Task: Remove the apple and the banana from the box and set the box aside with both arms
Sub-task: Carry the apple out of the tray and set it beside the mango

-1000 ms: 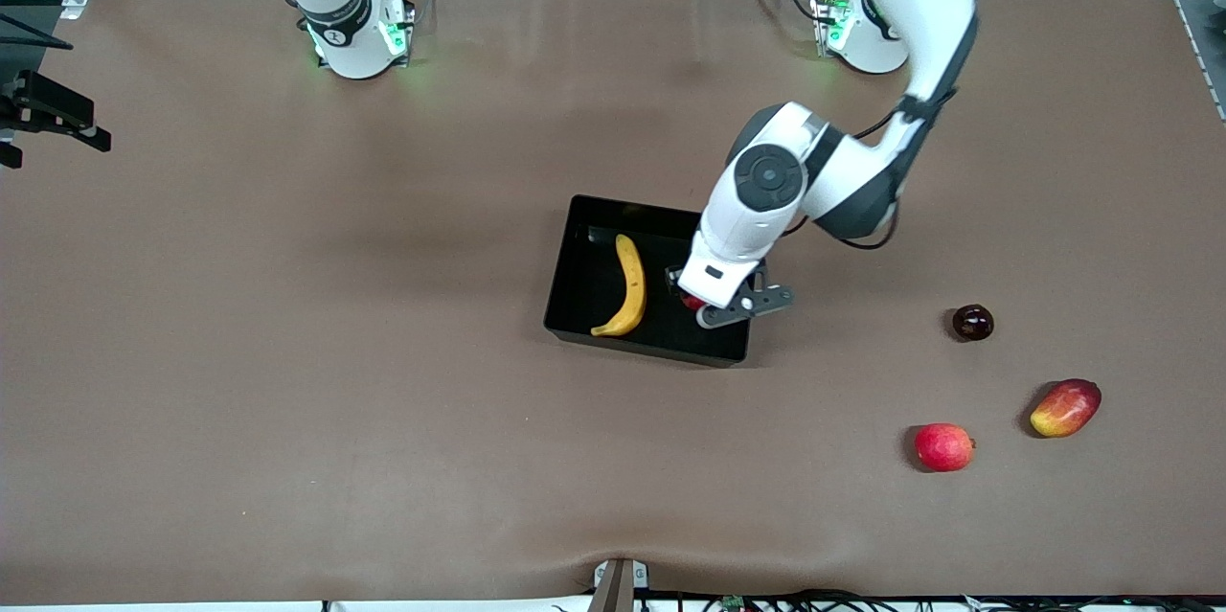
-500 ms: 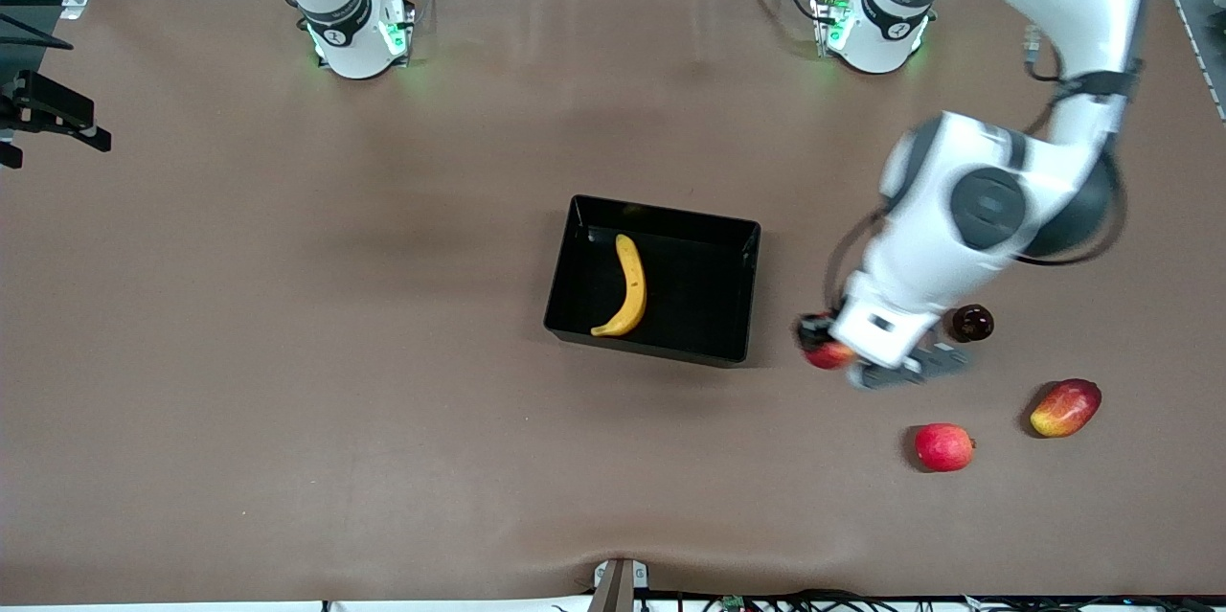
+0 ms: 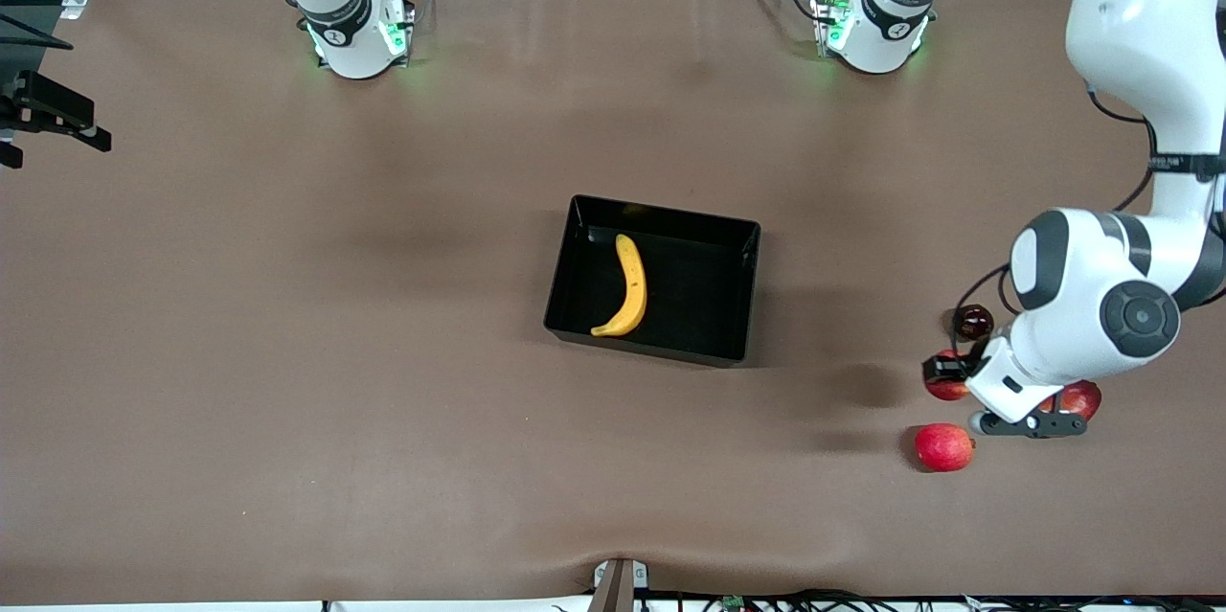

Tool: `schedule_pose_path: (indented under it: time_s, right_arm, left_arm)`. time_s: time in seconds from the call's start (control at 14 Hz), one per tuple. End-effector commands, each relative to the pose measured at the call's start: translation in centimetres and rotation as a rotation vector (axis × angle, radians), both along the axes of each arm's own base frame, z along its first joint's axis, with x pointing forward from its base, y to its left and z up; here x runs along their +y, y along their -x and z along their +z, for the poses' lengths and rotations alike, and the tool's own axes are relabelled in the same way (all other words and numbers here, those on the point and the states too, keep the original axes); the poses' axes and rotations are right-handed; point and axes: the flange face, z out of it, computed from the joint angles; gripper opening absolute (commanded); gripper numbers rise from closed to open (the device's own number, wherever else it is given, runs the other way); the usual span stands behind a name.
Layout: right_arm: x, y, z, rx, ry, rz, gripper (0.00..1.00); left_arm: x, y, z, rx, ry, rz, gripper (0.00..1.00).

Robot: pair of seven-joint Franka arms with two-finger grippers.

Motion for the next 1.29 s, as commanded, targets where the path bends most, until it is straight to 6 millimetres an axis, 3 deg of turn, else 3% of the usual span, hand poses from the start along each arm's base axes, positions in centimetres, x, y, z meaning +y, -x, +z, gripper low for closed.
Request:
schedule_pose_path:
  time_s: [0.0,0.14,0.29,0.36,0.43,0.5,0.57,0.79,0.93,1.07,1.21]
  right_arm:
    - [-0.2,0.6,0.3,-0.001,-0.015,-0.017,1.0]
    - [-0.2,0.6,0.3,-0.001,-0.015,-0.017,1.0]
    - [-0.2,0.6,0.3,-0.001,-0.015,-0.017,1.0]
    - [-0.2,0.5,0.3,0.0,-0.014,-0.018,1.0]
    - [-0.2,0.5,0.3,0.0,-0.014,-0.018,1.0]
    - [-0.3,0.5,0.3,0.001,-0.015,-0.011,1.0]
    - [-0.2,0.7,0.2,0.013,-0.017,-0.009,1.0]
    - [-0.2,0.6,0.1,0.015,-0.017,-0.009,1.0]
    - [-0.2,0.6,0.1,0.015,-0.017,-0.009,1.0]
    - [-0.3,0.6,0.1,0.015,-0.016,-0.008,1.0]
    - [-0.3,0.6,0.2,0.012,-0.016,-0.008,1.0]
  left_arm:
    - [1.3,-0.6,-2.5,-0.021,-0.016,-0.024,0.0]
    - [1.4,-0.7,-5.2,-0.018,-0.006,-0.027,0.0]
    - [1.9,-0.7,-6.3,-0.014,-0.001,-0.02,0.0]
    - [1.9,-0.7,-6.7,-0.01,0.002,-0.02,0.17]
    - [1.8,-0.6,-6.7,-0.007,0.001,-0.019,0.5]
    - [2.0,-0.6,-6.6,-0.009,0.002,-0.016,0.94]
    - [2.3,-0.7,-6.2,-0.015,0.002,-0.013,1.0]
    - [2.2,-0.9,-4.4,-0.031,-0.004,-0.012,1.0]
    - [0.8,-0.9,-1.5,-0.042,0.001,-0.008,1.0]
    - [-2.8,-0.4,2.2,-0.045,0.023,-0.037,1.0]
    - [-8.4,0.9,4.0,-0.012,0.069,-0.009,1.0]
